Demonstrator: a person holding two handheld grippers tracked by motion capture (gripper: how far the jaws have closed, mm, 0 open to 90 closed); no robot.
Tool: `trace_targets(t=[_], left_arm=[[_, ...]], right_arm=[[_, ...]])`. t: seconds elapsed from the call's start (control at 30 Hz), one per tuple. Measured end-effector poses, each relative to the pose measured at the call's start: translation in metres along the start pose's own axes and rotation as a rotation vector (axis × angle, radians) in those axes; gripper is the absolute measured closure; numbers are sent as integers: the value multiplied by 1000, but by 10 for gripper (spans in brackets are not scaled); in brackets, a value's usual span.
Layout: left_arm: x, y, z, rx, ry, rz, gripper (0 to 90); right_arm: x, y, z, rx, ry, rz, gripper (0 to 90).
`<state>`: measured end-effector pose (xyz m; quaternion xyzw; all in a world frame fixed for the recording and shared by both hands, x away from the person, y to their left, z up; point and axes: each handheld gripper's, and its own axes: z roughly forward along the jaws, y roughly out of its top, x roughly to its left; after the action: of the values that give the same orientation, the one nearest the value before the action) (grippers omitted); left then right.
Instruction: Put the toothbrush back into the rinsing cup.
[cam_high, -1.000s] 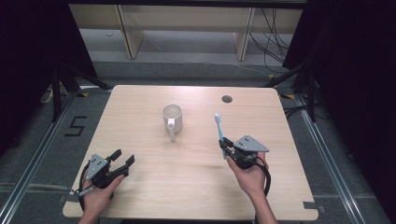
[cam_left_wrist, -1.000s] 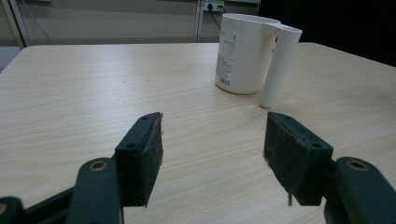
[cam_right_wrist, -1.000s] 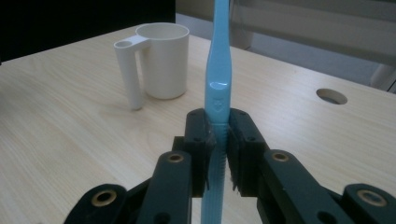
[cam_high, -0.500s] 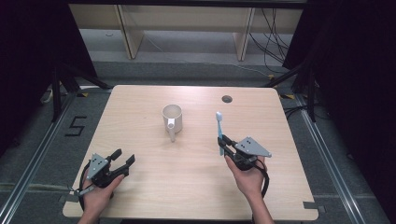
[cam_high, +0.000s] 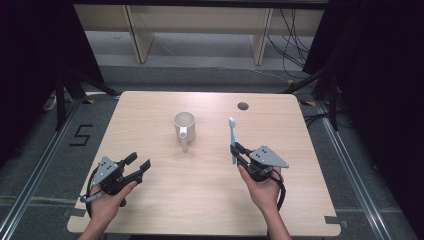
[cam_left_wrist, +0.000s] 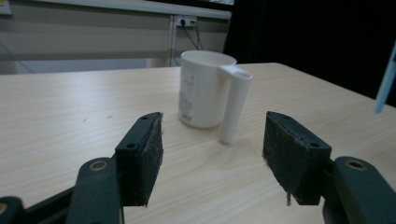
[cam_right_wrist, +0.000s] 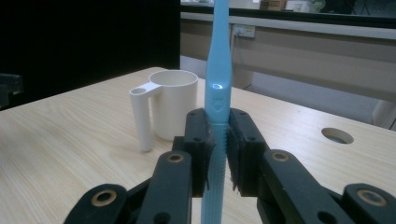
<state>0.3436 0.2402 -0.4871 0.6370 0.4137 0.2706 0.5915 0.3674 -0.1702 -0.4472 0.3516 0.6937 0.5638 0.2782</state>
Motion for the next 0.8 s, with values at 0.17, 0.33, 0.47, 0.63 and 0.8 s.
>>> trace_targets(t=[0.17,0.33,0.47,0.63,0.8], left_arm=[[-17,23,13,-23,-60,34,374],[-25,33,22,-36,-96,48,373],[-35,47,32,-61,-145,78,373],[-49,57,39,-53,-175,60,374],[-59,63,44,-52,-190,49,374]], right_arm=[[2,3,2,-15,-12,-15,793],[6,5,5,-13,8,2,794],[8,8,7,-19,24,-5,794],[13,10,10,-30,27,-21,793],[18,10,14,-24,43,-14,793]])
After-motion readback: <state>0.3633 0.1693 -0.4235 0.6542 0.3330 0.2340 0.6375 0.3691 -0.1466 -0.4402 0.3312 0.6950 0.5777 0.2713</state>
